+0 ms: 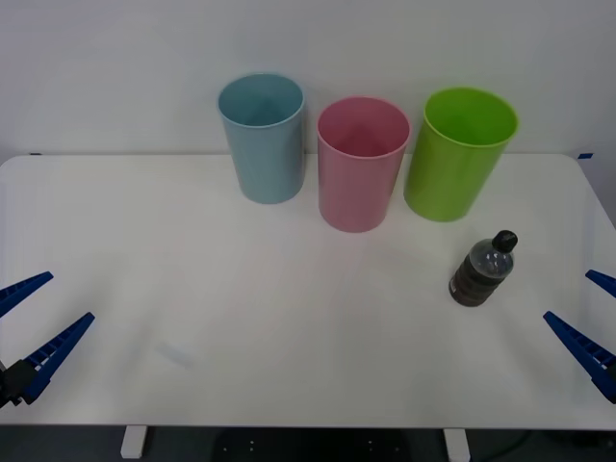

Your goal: Grasp the object on the table and drop it into the matching bin: aluminum can to the light blue bin, PET bottle to the pink bin.

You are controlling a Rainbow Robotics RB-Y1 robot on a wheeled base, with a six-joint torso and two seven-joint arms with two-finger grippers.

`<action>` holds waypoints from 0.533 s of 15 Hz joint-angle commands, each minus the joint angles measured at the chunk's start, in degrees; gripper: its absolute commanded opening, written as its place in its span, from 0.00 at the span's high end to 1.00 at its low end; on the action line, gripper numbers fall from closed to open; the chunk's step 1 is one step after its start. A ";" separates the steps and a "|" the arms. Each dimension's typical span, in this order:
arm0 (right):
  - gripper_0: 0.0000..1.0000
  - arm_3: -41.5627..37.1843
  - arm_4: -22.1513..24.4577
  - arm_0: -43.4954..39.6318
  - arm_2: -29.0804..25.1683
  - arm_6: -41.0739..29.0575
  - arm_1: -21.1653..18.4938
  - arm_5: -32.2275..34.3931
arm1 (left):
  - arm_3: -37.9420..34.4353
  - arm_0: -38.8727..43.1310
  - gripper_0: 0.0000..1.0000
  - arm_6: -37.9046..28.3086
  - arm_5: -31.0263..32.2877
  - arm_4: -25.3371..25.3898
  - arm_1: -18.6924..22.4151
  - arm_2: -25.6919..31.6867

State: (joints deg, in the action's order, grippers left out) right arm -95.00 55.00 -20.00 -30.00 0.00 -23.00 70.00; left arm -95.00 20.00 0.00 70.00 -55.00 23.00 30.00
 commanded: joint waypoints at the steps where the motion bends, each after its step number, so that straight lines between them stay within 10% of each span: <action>1: 0.00 0.52 -0.24 -0.22 -0.41 0.00 0.41 -0.04 | 0.00 0.00 0.00 0.00 0.00 0.00 0.00 0.00; 8: 0.00 0.52 -1.04 -1.97 1.96 2.02 -1.43 -5.58 | 0.00 0.00 0.00 0.00 0.00 0.00 0.00 0.00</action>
State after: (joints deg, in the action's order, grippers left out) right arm -94.50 53.90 -21.70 -28.57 1.69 -24.16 65.54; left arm -95.00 19.99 0.00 70.00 -55.00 23.00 30.00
